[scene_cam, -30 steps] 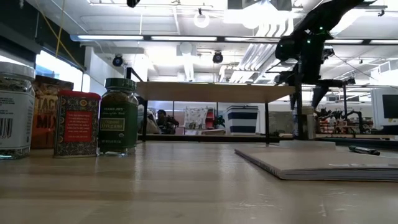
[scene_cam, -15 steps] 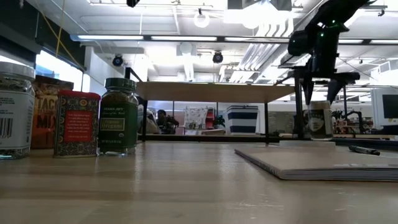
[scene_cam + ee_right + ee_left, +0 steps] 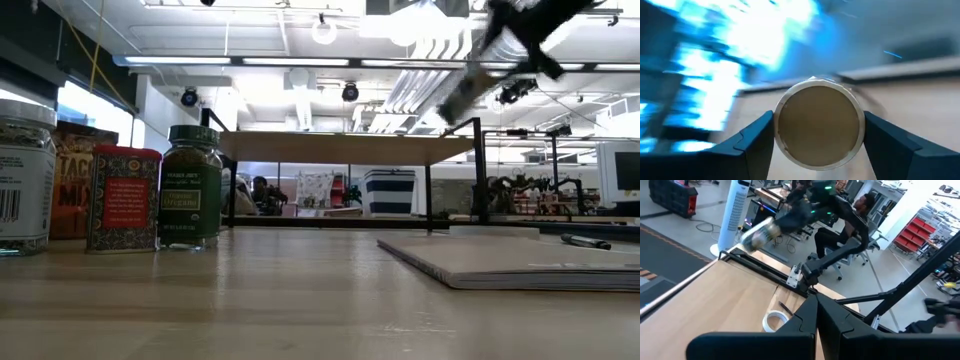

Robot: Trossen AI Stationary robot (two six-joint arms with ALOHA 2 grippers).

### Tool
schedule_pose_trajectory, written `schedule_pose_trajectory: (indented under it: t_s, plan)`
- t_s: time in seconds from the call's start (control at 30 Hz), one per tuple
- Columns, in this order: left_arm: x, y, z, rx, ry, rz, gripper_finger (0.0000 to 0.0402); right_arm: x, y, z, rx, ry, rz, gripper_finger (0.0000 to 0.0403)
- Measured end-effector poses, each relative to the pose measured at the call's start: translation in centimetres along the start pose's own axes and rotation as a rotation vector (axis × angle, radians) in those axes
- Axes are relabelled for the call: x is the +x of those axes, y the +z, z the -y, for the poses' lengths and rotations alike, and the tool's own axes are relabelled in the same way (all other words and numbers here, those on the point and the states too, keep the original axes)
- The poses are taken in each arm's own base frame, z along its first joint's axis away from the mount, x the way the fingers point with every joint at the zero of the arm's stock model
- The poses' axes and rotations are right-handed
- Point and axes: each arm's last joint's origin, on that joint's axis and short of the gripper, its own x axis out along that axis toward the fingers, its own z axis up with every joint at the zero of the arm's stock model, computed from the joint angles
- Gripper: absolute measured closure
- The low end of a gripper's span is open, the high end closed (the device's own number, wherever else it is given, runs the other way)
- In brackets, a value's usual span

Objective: Shelf spices
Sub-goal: Move the brown seasoning bottle to the middle left of the table

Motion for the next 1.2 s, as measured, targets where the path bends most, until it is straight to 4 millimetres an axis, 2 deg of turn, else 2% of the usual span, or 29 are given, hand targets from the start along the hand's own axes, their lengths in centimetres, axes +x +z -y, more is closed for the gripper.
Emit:
schedule_pose_trajectory:
  t_s: [0.13,0.23,0.4,0.5,0.63,0.8,0.9,1.03,1.2]
  plan:
    - [-0.2,0.0,0.1,0.008,0.001,0.006,0.0402,-2.6,-0.1,-2.7,-0.017,0.316,0.076,0.0155]
    - [-0.2,0.1,0.0,0.019,0.025,0.015,0.0401,-3.2,-0.4,-4.6,-0.019,0.493,0.082,0.0155]
    - [-0.2,0.1,-0.1,0.004,0.047,0.024,0.0401,-1.4,-2.4,-7.8,-0.048,0.645,-0.056,0.0155]
    - [-0.5,0.1,0.0,-0.028,0.037,0.027,0.0401,0.4,-4.9,-10.1,-0.088,0.712,-0.183,0.0155]
    - [-1.7,0.3,0.6,-0.067,0.005,0.05,0.0401,1.6,-8.1,-13.3,-0.145,0.807,-0.34,0.0155]
    - [-4.5,0.5,1.8,-0.046,-0.068,0.1,0.0402,2.1,-11.3,-17.2,-0.243,0.838,-0.487,0.0155]
    - [-6.5,0.6,2.5,0.0,-0.088,0.149,0.0402,2.5,-12.7,-19.1,-0.321,0.752,-0.552,0.0155]
    - [-9.0,0.4,3.3,0.057,-0.106,0.201,0.0402,4.5,-15.4,-21.1,-0.436,0.573,-0.634,0.0155]
    - [-11.3,-0.1,3.8,0.103,-0.109,0.222,0.0401,7.0,-18.3,-24.7,-0.5,0.539,-0.689,0.0155]
